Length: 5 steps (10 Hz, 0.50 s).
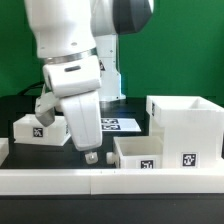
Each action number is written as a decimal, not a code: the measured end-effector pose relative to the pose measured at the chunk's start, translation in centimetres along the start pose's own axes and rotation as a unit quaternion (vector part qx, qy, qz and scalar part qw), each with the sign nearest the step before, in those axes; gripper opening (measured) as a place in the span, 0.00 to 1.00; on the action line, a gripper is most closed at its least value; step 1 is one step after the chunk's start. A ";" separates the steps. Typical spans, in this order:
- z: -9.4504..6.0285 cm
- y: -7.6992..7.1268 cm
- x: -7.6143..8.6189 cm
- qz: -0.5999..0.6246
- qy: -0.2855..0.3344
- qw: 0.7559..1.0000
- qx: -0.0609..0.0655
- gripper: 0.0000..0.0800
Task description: Assemble drawer
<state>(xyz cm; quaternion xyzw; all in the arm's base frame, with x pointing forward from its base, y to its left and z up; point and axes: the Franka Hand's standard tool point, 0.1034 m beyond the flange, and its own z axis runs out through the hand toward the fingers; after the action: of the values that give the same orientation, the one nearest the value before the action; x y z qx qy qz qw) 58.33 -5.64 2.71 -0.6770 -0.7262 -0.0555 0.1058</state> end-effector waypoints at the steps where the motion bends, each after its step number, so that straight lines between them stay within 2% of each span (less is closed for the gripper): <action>1: 0.5 0.1 0.9 0.005 0.001 1.000 0.003 0.81; 5: 1.5 0.4 3.7 0.021 0.006 1.000 0.010 0.81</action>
Offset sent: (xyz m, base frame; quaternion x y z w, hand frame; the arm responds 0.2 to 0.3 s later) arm 0.0070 0.0317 -0.0033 -0.0014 -0.0017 0.0106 0.9999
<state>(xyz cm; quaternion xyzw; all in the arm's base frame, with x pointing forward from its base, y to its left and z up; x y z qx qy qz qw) 58.37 -1.65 2.04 -0.6907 -0.7116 -0.0503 0.1185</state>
